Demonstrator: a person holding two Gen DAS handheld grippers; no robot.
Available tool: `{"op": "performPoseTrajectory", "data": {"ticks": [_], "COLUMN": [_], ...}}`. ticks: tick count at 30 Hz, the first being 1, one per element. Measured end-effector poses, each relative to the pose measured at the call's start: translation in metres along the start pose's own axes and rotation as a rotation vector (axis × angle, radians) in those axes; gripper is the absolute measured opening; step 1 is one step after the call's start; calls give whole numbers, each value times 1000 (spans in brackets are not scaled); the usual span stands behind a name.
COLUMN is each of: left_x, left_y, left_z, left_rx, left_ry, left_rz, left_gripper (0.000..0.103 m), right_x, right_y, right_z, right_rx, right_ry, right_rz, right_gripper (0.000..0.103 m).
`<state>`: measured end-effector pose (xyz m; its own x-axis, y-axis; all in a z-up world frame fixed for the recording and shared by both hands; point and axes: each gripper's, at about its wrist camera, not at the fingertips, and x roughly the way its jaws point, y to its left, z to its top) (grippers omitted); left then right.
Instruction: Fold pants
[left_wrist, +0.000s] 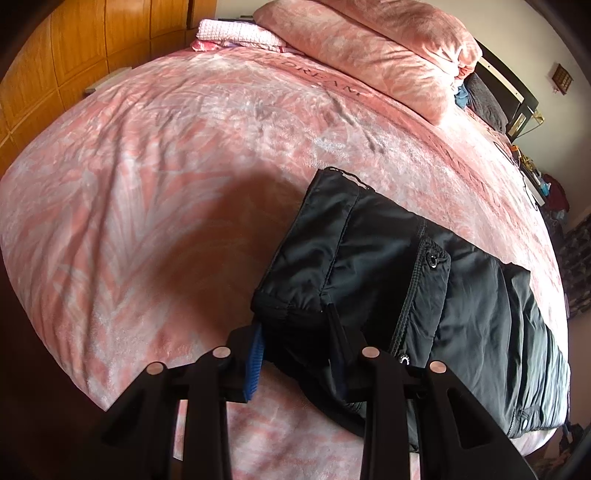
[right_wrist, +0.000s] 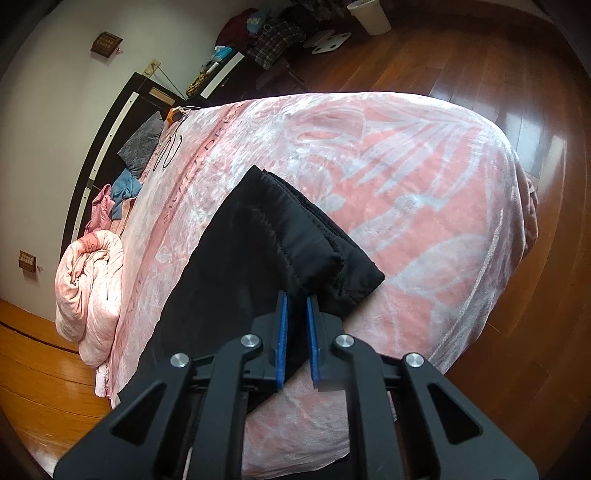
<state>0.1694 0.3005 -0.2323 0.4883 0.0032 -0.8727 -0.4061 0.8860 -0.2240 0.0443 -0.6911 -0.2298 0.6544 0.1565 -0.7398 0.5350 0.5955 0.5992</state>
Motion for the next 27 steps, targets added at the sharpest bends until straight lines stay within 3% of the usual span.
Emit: {"op": "performPoseTrajectory", "data": {"ticks": [6, 9, 10, 11, 13, 15, 17, 19, 23, 24, 26, 27], "left_x": [8, 5, 0, -9, -22, -36, -45, -49, -39, -33, -13, -2], "left_y": [2, 3, 4, 8, 12, 16, 16, 12, -5, -10, -21, -25], "left_z": [-3, -2, -2, -3, -5, -8, -12, -16, -22, -24, -28, -30], "left_rx": [-3, 14, 16, 11, 10, 10, 5, 6, 37, 47, 91, 115], "left_ry": [13, 20, 16, -8, -56, -112, -149, -185, -201, -191, -122, -82], "left_rz": [0, -12, -21, -15, 11, 37, 31, 23, 46, 56, 103, 138], "left_gripper": [32, 36, 42, 45, 63, 64, 70, 79, 86, 87, 88, 88], "right_x": [18, 5, -9, -22, -36, -43, -39, -22, 21, 34, 45, 43], "right_y": [-17, -19, -20, -20, -18, -6, 12, 27, 28, 19, 7, 3], "right_z": [-4, 0, 3, 7, 10, 11, 8, 5, 1, 1, 2, 3], "right_rx": [30, 59, 60, 56, 43, -2, -63, -95, -61, -29, 4, 9], "right_ry": [35, 28, -13, -47, -72, -71, -60, -29, 34, 52, 82, 79], "right_rz": [-41, 18, -2, -29, -31, 19, 58, 86, 78, 51, 26, 34], "right_gripper": [9, 21, 33, 37, 37, 37, 37, 37, 37, 34, 12, 10]}}
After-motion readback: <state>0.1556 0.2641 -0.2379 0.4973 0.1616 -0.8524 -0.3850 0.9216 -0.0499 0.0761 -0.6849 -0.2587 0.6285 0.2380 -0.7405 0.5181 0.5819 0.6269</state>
